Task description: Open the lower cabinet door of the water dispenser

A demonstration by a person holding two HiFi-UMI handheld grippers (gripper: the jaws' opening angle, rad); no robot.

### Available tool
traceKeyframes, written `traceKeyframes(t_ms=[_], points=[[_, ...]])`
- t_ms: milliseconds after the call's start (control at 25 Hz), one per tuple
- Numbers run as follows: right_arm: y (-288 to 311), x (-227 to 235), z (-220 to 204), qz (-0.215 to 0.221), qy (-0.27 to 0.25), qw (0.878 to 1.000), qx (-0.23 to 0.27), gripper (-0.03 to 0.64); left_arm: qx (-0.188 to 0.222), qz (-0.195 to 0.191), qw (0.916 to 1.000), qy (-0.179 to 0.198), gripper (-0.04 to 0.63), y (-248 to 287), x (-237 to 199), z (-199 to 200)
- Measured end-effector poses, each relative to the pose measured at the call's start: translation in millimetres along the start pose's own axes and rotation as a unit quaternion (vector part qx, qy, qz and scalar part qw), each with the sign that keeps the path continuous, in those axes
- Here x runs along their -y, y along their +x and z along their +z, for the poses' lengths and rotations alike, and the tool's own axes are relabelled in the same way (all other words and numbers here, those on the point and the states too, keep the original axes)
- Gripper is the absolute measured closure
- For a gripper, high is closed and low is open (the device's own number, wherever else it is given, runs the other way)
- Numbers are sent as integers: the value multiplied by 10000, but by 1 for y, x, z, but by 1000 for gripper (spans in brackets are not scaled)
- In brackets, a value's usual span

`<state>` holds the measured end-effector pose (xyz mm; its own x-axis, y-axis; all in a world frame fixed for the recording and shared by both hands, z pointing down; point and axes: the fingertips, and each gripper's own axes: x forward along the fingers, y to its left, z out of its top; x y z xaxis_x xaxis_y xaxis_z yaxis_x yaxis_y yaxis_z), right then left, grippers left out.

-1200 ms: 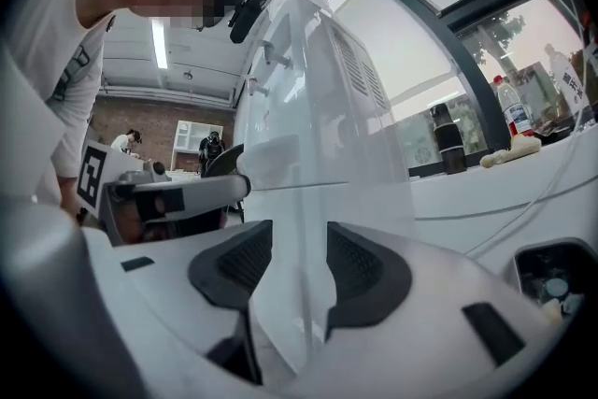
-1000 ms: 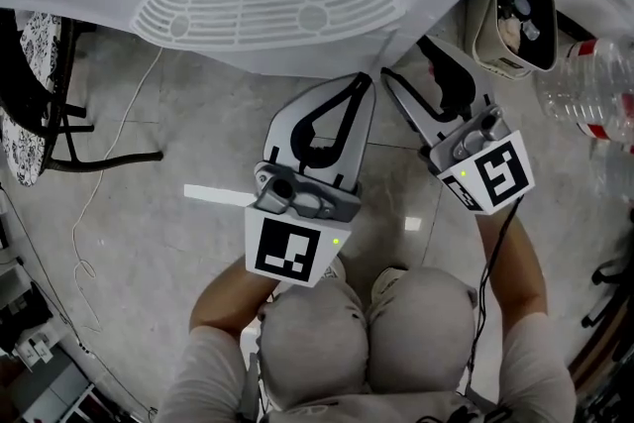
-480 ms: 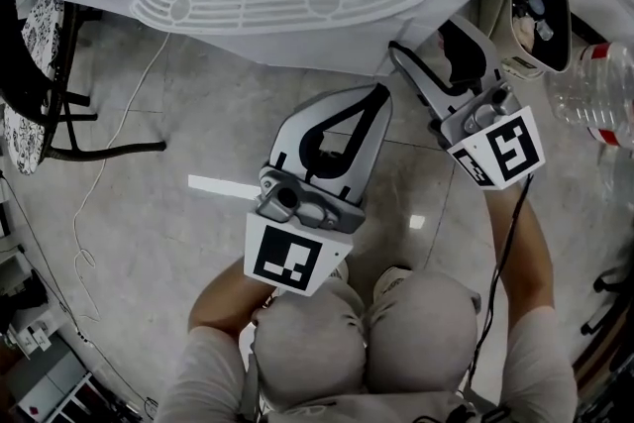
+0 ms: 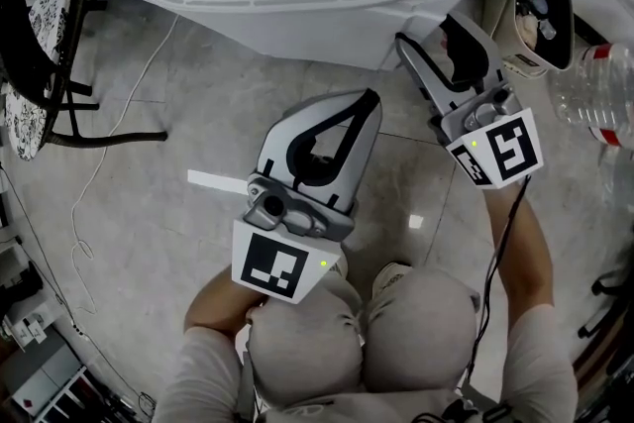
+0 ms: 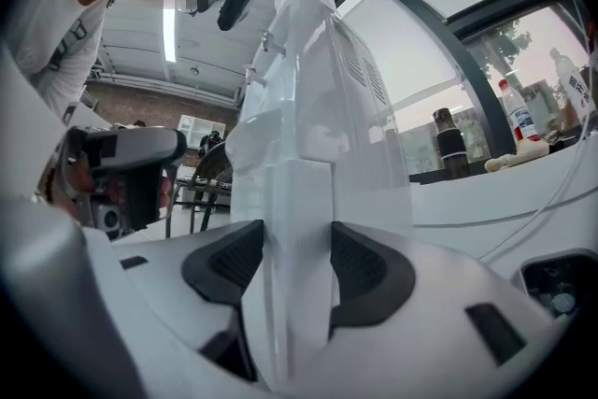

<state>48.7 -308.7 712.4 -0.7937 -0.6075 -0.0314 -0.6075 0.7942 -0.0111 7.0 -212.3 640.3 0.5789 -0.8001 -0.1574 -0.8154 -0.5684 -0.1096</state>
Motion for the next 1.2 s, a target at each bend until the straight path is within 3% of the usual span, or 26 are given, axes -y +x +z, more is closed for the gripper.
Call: traceKeyframes(t_ms=[120, 400, 760, 1200], points=[[-17, -21, 0, 309, 60, 9995, 81, 423, -12, 34, 10000, 15, 592, -9, -1, 3], [-44, -73, -1, 653, -6, 9979, -1, 440, -86, 147, 9998, 46, 592, -40, 2, 10], [-49, -143, 3, 1055, -26, 9944, 16, 445, -303, 623, 9972, 286, 592, -98, -14, 22], [-36, -229, 3, 2223, 4, 9750, 3, 454, -619, 1236, 9899, 319, 592, -161, -31, 32]])
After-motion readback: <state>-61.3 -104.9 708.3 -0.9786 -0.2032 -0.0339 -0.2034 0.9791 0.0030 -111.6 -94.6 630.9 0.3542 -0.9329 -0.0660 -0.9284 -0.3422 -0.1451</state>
